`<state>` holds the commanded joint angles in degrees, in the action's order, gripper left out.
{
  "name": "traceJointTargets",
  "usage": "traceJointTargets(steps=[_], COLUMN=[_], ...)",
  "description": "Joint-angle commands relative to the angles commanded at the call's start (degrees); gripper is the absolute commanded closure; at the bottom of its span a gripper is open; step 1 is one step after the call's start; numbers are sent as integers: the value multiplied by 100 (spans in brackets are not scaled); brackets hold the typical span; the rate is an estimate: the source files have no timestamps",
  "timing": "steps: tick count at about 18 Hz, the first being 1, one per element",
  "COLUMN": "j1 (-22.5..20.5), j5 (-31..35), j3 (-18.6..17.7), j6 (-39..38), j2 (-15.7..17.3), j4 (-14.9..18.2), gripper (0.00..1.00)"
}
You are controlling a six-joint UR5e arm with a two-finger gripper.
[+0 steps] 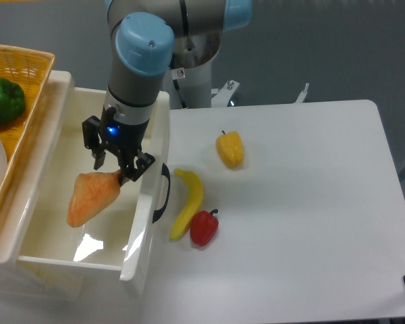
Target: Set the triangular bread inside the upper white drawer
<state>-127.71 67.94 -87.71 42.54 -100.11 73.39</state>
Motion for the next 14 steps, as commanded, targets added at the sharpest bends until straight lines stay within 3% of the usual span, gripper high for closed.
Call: traceJointTargets(steps=[14], j1=[-26], j5=[9], j3=[70], j6=[-26], j2=[35], j4=[0], gripper=[0])
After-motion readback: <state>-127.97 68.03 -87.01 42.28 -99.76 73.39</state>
